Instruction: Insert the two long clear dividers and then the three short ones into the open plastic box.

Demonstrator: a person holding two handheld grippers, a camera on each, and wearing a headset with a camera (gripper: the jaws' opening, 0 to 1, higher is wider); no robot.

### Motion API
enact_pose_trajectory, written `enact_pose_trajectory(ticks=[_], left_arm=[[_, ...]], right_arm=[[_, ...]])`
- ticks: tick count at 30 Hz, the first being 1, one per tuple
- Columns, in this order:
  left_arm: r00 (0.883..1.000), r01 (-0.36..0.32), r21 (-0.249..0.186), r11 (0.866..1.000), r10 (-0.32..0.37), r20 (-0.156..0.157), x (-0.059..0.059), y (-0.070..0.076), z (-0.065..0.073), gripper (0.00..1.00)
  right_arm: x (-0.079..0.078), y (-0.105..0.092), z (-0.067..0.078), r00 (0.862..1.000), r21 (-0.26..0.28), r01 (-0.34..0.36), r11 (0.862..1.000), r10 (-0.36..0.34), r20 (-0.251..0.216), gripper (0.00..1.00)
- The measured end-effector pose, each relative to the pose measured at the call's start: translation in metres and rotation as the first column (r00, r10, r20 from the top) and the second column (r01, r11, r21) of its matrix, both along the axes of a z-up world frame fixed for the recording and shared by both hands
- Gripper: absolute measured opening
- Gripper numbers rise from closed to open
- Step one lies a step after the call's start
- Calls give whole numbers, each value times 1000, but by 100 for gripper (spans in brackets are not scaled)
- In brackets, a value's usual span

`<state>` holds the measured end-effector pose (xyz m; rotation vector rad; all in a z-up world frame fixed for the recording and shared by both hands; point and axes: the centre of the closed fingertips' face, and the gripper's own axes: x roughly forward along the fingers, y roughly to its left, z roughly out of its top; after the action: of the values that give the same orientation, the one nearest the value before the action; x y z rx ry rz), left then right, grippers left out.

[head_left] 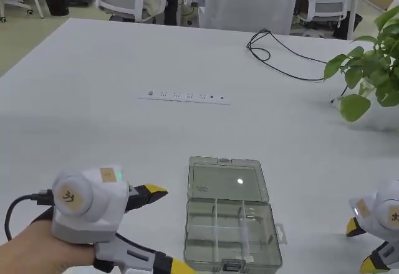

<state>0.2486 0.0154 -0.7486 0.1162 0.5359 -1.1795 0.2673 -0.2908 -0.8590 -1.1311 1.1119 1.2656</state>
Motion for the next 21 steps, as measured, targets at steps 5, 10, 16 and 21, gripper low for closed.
enact_pose_trajectory(ticks=[5, 10, 16, 21], left_arm=[[1000, 5, 2, 1000, -5, 0, -1, 0, -1, 99], [1000, 3, 1, 1000, -3, 2, -2, -1, 0, 99], [1000, 2, 0, 1000, -2, 4, -3, 0, 2, 99], [1000, -1, 0, 1000, 1, 7, -2, 1, 3, 99]], right_arm=[[-1, 0, 1, 1000, -4, 3, 1000, -3, -1, 33], [-1, 0, 2, 1000, -11, 7, 1000, -7, 3, 33], [-1, 1, 3, 1000, -8, 17, 1000, -17, 17, 33], [-2, 5, 9, 998, 22, 42, 999, -43, 37, 33]])
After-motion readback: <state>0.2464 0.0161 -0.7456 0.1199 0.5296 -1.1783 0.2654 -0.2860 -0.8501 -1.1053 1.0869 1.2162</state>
